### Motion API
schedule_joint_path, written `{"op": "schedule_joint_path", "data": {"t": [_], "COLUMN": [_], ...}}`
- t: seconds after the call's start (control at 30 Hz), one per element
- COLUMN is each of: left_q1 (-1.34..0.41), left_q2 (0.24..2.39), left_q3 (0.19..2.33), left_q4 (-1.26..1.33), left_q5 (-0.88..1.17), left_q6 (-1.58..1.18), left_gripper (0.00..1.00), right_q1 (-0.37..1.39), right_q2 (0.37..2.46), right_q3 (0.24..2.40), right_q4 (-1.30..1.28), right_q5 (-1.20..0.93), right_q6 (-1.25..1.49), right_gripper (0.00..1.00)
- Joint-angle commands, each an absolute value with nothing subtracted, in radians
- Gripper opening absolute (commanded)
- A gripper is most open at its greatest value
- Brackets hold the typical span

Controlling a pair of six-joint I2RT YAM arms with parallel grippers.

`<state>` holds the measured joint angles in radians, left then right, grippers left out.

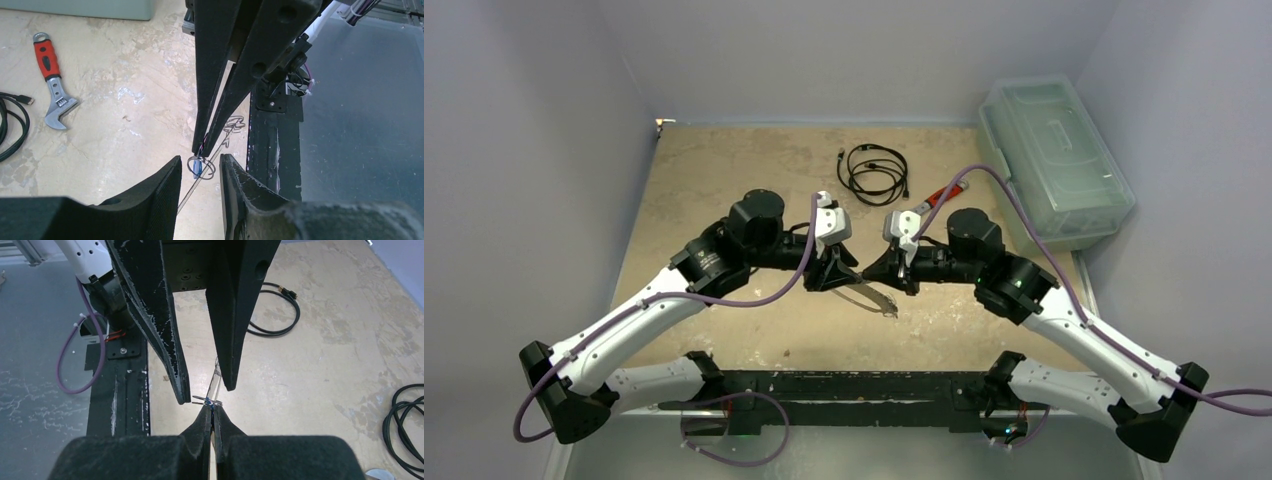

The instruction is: Put the keys on the keyring

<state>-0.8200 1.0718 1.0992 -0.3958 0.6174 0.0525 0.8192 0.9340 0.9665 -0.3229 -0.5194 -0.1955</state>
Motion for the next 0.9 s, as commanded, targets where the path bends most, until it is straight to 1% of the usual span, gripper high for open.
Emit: {"op": "schedule_joint_path", "data": {"t": [0.0, 0.17, 0.3, 0.87], "left_q1": [-0.828, -0.830, -0.832, -0.855], "left_q2": [1.066, 1.073, 1.080, 1.101], "left_q3": [1.101, 1.111, 1.106, 1.069], "left_q4": [-0.358, -0.379, -0.398, -0.390], "left_q5": [0.594, 0.565, 0.549, 0.540], "left_q6": [0.008, 0.011, 0.036, 0.083], "left_gripper": [0.34, 0.36, 0.36, 0.32], "right_q1": [0.821, 0.820, 0.821, 0.821], "right_q2": [0.943, 0.953, 0.953, 0.958], "right_q3": [0.982, 0.983, 0.983, 0.983], "right_q4": [-0.269, -0.273, -0.270, -0.265], "right_q5": [-0.528, -0.514, -0.510, -0.481], "right_q6": [-0.198, -0.198, -0.195, -0.181], "right_gripper": [0.00, 0.00, 0.00, 0.00]}}
